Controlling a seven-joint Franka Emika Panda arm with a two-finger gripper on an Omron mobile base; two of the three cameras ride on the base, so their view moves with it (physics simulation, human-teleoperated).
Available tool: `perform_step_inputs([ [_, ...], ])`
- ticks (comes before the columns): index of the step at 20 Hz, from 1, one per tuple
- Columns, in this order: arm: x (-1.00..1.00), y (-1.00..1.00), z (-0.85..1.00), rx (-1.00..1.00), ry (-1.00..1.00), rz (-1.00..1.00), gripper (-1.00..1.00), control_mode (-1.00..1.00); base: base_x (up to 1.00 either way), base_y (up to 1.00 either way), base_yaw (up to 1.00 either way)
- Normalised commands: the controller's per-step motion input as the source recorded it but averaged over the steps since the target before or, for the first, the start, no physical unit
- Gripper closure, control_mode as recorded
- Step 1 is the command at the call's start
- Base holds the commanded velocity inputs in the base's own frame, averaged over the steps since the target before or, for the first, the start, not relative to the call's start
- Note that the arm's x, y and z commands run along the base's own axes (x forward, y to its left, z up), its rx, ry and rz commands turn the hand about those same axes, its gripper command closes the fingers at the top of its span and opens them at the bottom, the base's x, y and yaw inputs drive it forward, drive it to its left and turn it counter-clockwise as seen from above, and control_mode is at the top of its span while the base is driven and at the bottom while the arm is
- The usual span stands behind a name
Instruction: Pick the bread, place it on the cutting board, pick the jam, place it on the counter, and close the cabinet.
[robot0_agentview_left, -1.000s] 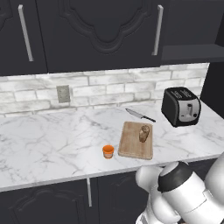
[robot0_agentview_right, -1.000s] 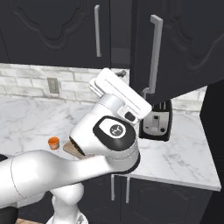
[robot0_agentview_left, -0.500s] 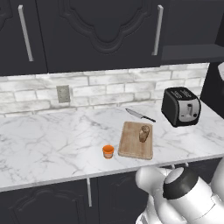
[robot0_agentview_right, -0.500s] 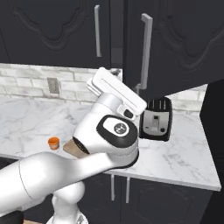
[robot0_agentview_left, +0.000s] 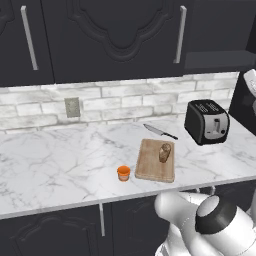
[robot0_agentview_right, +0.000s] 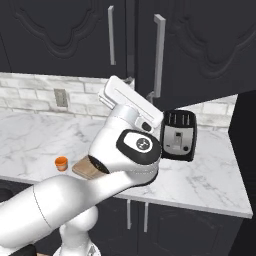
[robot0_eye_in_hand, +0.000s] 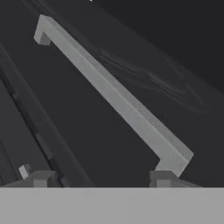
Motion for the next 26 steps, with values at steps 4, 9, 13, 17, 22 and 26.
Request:
perform_step_inputs([
  [4,0.23,-0.16,-0.18,0.0,0.0,0.23,-1.0,-1.0,0.0,0.0,0.0],
  [9,0.2,-0.21,-0.19,0.0,0.0,0.26,-1.0,-1.0,0.0,0.0,0.0],
  [13,0.19,-0.2,-0.13,0.0,0.0,0.24,-1.0,-1.0,0.0,0.0,0.0],
  [17,0.16,-0.27,-0.11,0.0,0.0,0.21,-1.0,-1.0,0.0,0.0,0.0],
  [22,0.24,-0.26,-0.19,0.02,0.02,0.24,-1.0,-1.0,0.0,0.0,0.0],
  [26,0.31,-0.21,-0.2,0.02,0.02,0.25,-1.0,-1.0,0.0,0.0,0.0],
])
